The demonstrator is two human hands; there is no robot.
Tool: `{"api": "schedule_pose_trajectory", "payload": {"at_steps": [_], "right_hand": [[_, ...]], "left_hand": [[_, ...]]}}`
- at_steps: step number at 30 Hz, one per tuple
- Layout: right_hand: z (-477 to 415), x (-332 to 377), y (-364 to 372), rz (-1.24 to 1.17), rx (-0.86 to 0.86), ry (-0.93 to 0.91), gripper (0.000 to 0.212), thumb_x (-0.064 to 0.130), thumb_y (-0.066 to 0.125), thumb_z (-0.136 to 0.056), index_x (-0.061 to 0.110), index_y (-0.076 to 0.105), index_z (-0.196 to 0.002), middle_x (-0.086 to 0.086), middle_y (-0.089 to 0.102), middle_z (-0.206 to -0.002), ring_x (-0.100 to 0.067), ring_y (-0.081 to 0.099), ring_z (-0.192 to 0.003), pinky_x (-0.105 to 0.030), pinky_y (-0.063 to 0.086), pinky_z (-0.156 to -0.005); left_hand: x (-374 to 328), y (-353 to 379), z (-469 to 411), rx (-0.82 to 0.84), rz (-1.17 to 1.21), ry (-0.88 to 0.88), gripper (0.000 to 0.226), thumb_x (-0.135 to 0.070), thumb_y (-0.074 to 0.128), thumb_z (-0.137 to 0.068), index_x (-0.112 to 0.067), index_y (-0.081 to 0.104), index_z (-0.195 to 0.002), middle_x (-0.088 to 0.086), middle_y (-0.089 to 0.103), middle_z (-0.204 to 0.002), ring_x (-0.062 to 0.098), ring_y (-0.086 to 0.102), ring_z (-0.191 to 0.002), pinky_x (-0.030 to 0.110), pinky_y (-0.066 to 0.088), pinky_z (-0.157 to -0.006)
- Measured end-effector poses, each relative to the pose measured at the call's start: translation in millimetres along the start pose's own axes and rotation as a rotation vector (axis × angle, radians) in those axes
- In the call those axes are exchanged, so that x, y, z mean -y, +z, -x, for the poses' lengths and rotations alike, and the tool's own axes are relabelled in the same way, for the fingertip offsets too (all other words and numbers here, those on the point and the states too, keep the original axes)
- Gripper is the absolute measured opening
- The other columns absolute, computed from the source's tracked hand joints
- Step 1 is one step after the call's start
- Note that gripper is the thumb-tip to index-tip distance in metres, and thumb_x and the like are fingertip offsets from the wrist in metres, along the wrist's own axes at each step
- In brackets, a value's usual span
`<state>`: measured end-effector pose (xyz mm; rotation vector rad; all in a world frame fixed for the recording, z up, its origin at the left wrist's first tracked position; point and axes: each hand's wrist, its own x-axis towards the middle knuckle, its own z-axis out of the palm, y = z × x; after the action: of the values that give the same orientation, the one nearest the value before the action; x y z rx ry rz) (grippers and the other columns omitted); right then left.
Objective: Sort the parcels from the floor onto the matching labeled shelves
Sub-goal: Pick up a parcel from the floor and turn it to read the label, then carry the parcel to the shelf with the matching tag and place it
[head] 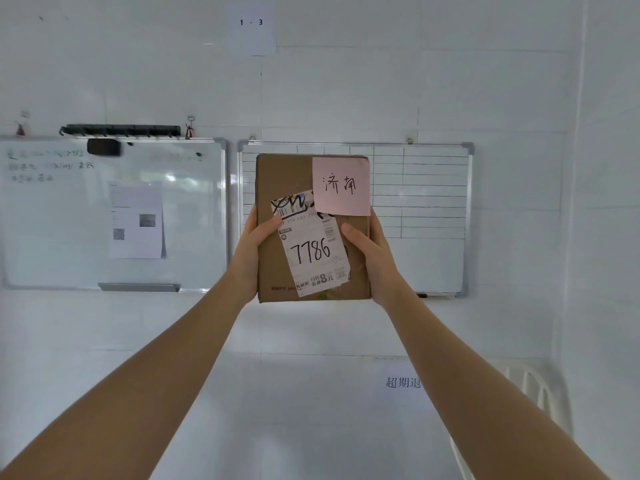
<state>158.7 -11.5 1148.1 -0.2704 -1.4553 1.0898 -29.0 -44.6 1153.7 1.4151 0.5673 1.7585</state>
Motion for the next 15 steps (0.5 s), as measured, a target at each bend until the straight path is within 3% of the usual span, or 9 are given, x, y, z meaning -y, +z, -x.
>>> {"api": "schedule_pose_trajectory", "payload": {"at_steps": [9,12,15], "right_hand": [[-8.7,-8.8,20.8,-0.162,0.186,0.048,0.07,0.025,0.067,-0.076,0.03,0.039,-0.139,-0.01,0.06,-0.13,-0.029,0.066,-0.106,-0.042,0.058,-0.079],[-2.0,-18.6,44.1,-0.23,0.291,0.094,0.071,0.025,0.067,-0.075,0.029,0.039,-0.14,-0.01,0.061,-0.13,-0.03,0.065,-0.108,-0.047,0.056,-0.084],[14.1,-28.3,79.7,-0.328,0.411,0.129,0.072,0.024,0.067,-0.076,0.027,0.038,-0.141,-0.01,0.061,-0.129,-0.028,0.066,-0.106,-0.042,0.057,-0.081]], "left_hand": [[-31.2,2.9,41.6,-0.196,-0.203,0.12,0.059,-0.031,0.062,-0.077,-0.027,0.045,-0.134,0.0,0.073,-0.104,0.019,0.071,-0.087,0.033,0.058,-0.064],[-46.1,-5.9,73.3,-0.317,-0.275,0.137,0.058,-0.029,0.062,-0.076,-0.028,0.046,-0.132,-0.002,0.073,-0.103,0.017,0.072,-0.086,0.03,0.057,-0.063],[-66.9,-14.7,115.5,-0.451,-0.353,0.163,0.054,-0.029,0.062,-0.076,-0.028,0.049,-0.129,-0.004,0.075,-0.098,0.015,0.072,-0.083,0.028,0.057,-0.061]]}}
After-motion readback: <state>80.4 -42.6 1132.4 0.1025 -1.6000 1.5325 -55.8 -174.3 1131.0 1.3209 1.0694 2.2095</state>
